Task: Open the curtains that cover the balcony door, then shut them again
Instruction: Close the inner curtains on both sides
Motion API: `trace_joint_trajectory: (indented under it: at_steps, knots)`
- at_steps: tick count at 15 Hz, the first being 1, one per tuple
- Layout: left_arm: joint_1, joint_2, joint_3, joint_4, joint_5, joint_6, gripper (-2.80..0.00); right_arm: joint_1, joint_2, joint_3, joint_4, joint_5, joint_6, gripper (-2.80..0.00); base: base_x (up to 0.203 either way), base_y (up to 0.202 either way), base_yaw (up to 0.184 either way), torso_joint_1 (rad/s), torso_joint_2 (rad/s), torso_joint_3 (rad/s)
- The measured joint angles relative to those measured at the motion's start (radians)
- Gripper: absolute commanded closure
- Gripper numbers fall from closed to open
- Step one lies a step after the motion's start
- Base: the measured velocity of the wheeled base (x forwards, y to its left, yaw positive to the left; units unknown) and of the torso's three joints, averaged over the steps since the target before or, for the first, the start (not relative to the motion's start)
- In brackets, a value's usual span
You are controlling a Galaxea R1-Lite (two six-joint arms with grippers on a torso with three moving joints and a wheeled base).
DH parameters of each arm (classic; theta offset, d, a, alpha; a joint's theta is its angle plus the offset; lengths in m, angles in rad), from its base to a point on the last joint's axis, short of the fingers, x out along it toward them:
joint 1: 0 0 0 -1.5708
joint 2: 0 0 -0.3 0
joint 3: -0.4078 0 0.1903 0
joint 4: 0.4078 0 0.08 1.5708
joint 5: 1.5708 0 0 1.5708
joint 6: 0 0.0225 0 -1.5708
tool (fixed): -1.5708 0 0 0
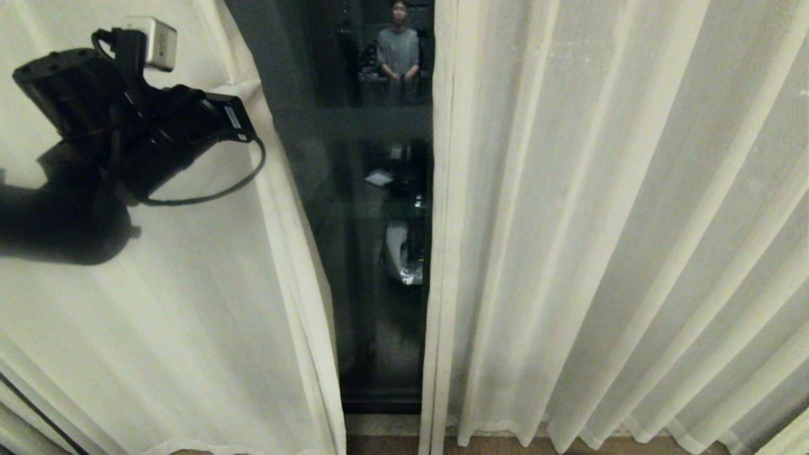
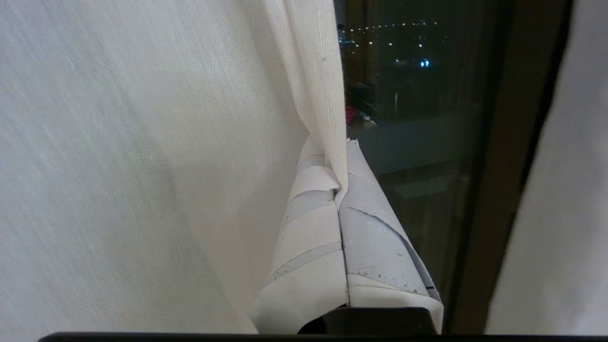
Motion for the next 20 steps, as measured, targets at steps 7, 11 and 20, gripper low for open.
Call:
trace_joint_trajectory:
  at_steps: [7, 11, 20]
  knots:
    - [0.001, 0.000, 0.017, -0.002, -0.001, 0.000, 0.00, 0.000, 0.000, 0.000, 0.000, 0.000, 0.000, 0.00, 0.000, -0.184, 0.002, 0.003, 0.00, 0.003]
    - [0.001, 0.000, 0.018, -0.001, -0.001, 0.000, 0.00, 0.000, 0.000, 0.000, 0.000, 0.000, 0.000, 0.00, 0.000, -0.180, 0.003, 0.002, 0.00, 0.002]
    - [0.002, 0.007, 0.014, 0.000, 0.004, 0.000, 0.00, -0.001, 0.000, 0.000, 0.000, 0.000, 0.000, 0.00, 0.000, -0.183, 0.002, 0.003, 0.00, 0.003]
